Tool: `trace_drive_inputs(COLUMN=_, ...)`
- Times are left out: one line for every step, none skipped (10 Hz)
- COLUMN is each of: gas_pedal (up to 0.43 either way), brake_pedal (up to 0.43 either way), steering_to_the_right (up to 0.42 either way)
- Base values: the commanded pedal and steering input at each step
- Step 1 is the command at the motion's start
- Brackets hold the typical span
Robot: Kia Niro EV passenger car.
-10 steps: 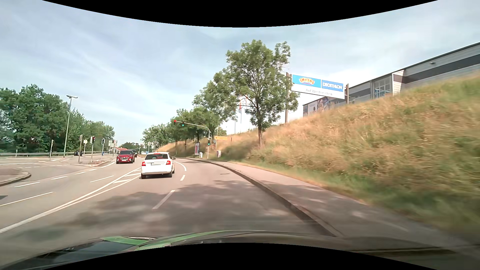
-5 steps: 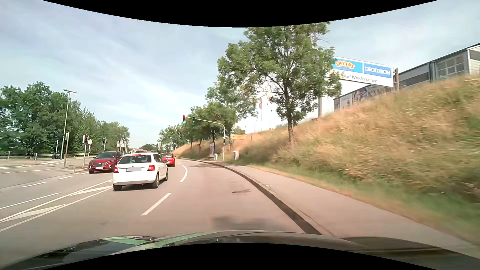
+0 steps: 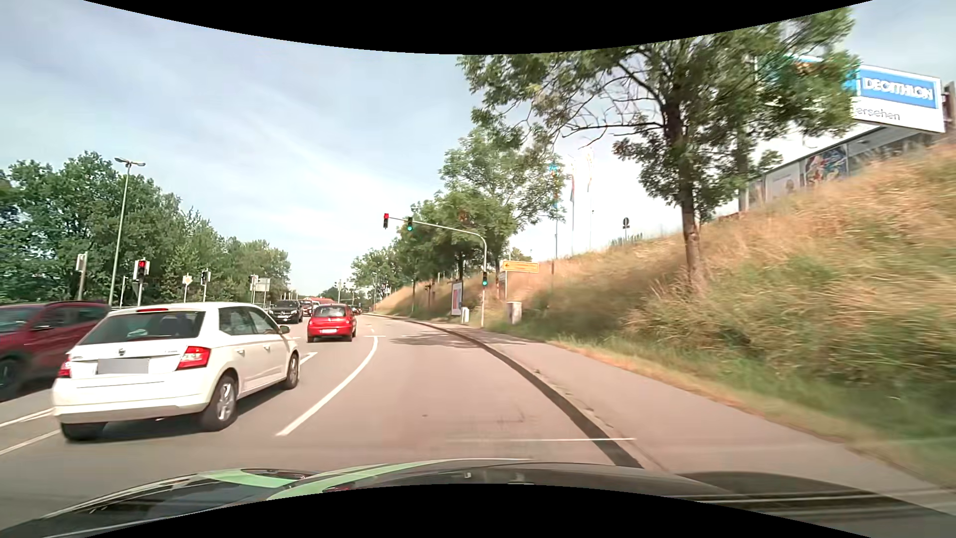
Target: Follow the waypoints while adhering to traffic rules and regulations
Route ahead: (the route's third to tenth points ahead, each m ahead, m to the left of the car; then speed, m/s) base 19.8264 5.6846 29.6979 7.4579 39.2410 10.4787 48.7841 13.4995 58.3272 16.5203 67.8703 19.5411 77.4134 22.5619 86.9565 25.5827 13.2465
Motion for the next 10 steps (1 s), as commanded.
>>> trace_drive_inputs(gas_pedal=0.130, brake_pedal=0.000, steering_to_the_right=-0.060)
trace_drive_inputs(gas_pedal=0.130, brake_pedal=0.000, steering_to_the_right=-0.059)
trace_drive_inputs(gas_pedal=0.130, brake_pedal=0.000, steering_to_the_right=-0.057)
trace_drive_inputs(gas_pedal=0.130, brake_pedal=0.000, steering_to_the_right=-0.057)
trace_drive_inputs(gas_pedal=0.130, brake_pedal=0.000, steering_to_the_right=-0.055)
trace_drive_inputs(gas_pedal=0.130, brake_pedal=0.000, steering_to_the_right=-0.054)
trace_drive_inputs(gas_pedal=0.130, brake_pedal=0.000, steering_to_the_right=-0.052)
trace_drive_inputs(gas_pedal=0.130, brake_pedal=0.000, steering_to_the_right=-0.049)
trace_drive_inputs(gas_pedal=0.130, brake_pedal=0.000, steering_to_the_right=-0.048)
trace_drive_inputs(gas_pedal=0.130, brake_pedal=0.000, steering_to_the_right=-0.046)
